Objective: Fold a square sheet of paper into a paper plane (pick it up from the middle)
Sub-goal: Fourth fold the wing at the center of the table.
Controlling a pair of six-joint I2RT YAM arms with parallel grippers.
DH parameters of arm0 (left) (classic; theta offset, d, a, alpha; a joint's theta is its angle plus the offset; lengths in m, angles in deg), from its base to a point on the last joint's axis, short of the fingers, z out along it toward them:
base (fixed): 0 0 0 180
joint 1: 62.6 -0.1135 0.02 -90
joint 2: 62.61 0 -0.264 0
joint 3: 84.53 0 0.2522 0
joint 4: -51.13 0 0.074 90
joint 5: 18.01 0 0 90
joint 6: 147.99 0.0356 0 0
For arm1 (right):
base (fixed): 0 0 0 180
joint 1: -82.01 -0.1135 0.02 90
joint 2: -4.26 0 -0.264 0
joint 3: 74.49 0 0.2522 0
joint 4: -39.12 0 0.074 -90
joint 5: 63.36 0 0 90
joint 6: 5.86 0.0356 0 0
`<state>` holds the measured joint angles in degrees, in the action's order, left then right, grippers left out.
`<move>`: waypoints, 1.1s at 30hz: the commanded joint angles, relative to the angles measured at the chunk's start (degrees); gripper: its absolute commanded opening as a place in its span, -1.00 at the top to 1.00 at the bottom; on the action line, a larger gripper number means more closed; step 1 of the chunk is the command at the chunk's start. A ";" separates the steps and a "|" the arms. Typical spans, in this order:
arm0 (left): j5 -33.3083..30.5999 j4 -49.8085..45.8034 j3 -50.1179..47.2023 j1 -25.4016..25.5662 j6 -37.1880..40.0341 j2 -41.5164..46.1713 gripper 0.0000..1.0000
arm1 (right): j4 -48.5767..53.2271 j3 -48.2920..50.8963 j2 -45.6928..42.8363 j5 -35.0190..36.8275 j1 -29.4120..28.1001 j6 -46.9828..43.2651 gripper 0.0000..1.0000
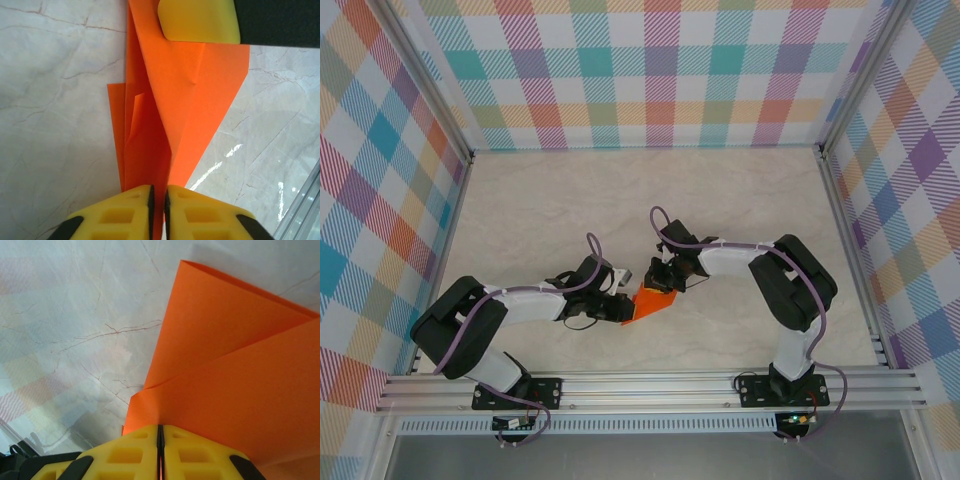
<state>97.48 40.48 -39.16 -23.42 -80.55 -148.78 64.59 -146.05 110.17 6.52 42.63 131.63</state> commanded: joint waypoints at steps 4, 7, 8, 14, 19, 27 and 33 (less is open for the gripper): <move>1.97 -0.10 0.02 -0.95 0.87 -0.41 0.91 | 1.92 2.02 -3.73 2.19 0.42 -0.26 0.78; 3.98 2.23 -0.15 -1.01 -0.16 -1.77 0.93 | 2.04 2.84 -5.45 2.19 0.53 -0.20 0.77; 4.50 3.08 -0.23 -0.96 -0.65 -2.17 0.94 | 2.08 3.17 -6.26 2.27 0.52 -0.11 0.76; 6.22 5.53 -0.19 -0.95 -2.06 -3.54 0.94 | 2.06 6.02 -10.72 2.69 0.62 0.79 0.67; 6.43 6.58 -0.65 -0.99 -2.56 -3.65 0.94 | -0.74 8.94 -12.64 0.73 0.53 1.95 0.63; 7.41 6.69 0.19 -0.96 -3.35 -5.60 0.94 | -3.80 6.80 -9.71 -3.10 0.09 1.69 0.66; 7.74 6.54 0.51 -0.97 -3.56 -7.30 0.95 | -1.64 3.60 -6.17 -1.33 0.31 1.08 0.70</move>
<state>104.93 48.09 -39.02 -23.53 -83.92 -154.31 62.42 -140.37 102.19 5.01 43.00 132.96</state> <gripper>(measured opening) 0.046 0.151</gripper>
